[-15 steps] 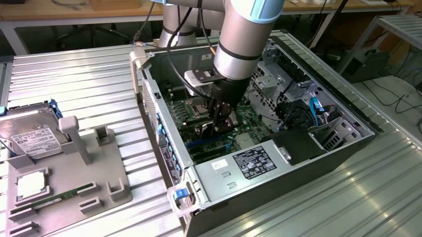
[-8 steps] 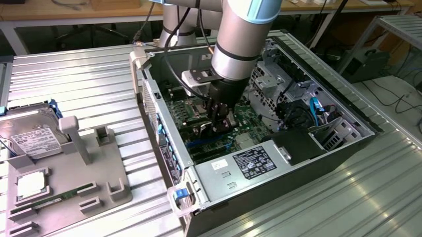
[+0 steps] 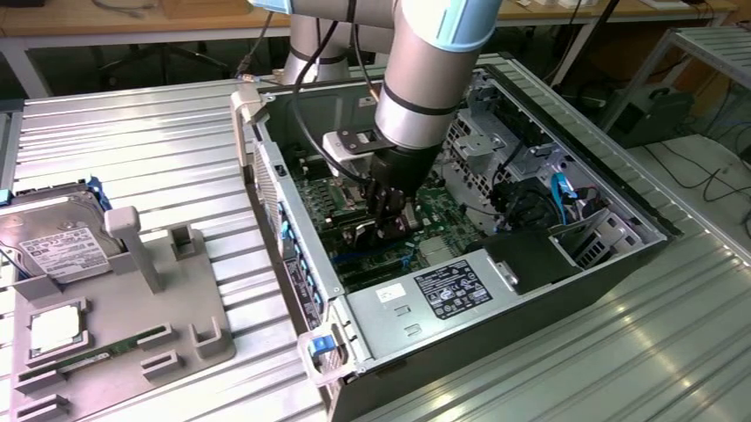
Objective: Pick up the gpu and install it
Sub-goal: 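Insert the gpu into the slot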
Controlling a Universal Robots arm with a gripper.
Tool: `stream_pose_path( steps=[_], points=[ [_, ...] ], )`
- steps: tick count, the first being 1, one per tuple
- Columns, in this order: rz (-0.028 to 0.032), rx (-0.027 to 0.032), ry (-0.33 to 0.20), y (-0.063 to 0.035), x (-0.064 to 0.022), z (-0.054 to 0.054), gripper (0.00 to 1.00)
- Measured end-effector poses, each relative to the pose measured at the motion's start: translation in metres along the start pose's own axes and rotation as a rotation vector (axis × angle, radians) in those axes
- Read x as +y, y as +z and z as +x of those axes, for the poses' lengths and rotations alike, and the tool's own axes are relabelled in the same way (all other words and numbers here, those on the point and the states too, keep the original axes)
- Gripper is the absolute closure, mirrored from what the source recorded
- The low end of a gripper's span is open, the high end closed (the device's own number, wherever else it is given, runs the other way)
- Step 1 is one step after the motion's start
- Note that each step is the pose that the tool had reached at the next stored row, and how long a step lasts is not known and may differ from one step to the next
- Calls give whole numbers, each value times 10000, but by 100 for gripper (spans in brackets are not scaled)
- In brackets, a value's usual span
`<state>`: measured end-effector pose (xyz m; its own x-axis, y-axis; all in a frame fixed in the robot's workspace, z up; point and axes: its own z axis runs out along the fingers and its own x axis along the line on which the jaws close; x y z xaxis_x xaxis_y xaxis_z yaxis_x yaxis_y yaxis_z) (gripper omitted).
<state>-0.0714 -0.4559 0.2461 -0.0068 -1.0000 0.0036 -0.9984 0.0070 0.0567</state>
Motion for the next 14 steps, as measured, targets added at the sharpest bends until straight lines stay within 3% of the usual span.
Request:
stream_pose_path(
  steps=[14],
  points=[
    [0, 0, 0, 40, -2, 0, 73]
  ],
)
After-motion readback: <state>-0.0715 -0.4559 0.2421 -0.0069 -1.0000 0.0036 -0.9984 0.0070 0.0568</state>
